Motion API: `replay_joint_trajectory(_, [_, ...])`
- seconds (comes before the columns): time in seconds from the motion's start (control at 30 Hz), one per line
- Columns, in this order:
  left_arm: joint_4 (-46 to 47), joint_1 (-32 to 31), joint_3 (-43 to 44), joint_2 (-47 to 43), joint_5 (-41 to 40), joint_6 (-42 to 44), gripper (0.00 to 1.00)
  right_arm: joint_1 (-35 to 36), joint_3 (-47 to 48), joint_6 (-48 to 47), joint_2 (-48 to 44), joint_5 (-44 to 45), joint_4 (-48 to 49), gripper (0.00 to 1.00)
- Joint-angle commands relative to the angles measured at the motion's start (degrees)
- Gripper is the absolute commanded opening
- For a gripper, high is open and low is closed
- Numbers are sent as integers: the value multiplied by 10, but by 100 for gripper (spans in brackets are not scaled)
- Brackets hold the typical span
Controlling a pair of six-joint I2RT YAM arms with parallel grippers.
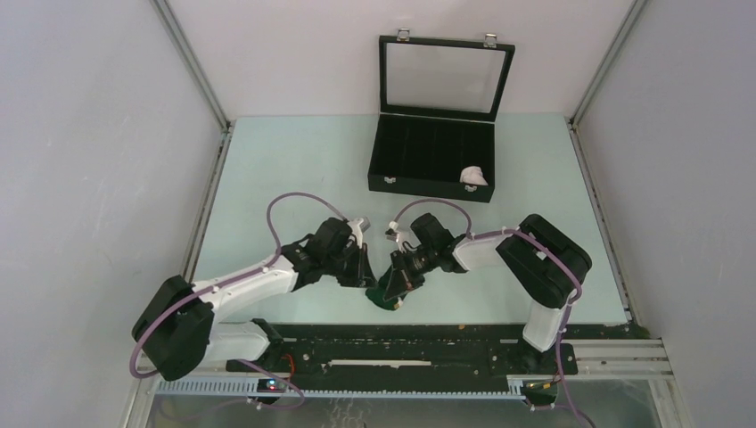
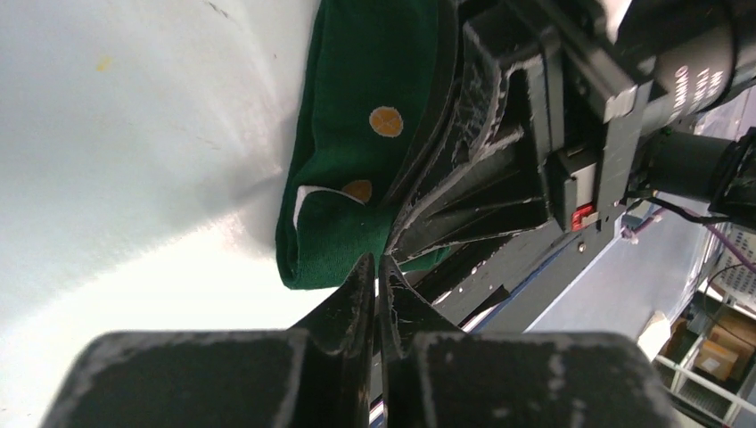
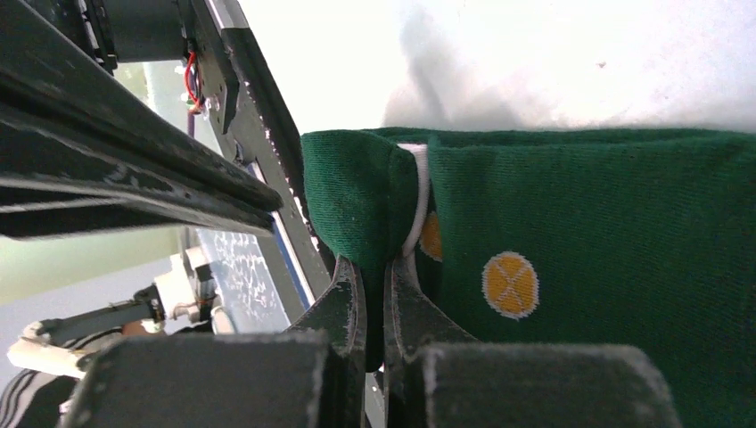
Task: Roll the socks
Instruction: Roll a pair of socks at the center of the board.
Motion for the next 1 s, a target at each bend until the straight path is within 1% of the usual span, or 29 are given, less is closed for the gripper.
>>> replay_joint_trajectory(0.0, [22,-20,10,22,17,13,7,-9,2,38,15,17,-13,0])
replay_joint_trajectory(0.3, [15,-26,16,43,-7,6,7,-15,-11,49,18,55,-27,0])
replay_joint_trajectory(0.5, [17,-27,28,80,-27,6,6,-15,-14,51,2,68,-29,1])
replay_joint_trajectory(0.7, [27,-30,34,123,-27,10,5,-14,-15,56,-32,82,-28,17])
replay_joint_trajectory(0.77, [28,-32,35,135,-27,12,4,-13,-15,58,-48,94,-26,28])
replay_joint_trajectory(0.83, [30,-35,36,146,-28,13,4,-11,-15,59,-67,98,-18,37])
replay_joint_trajectory(0.97, [35,-38,35,158,-30,13,3,-9,-15,51,-114,116,-8,41])
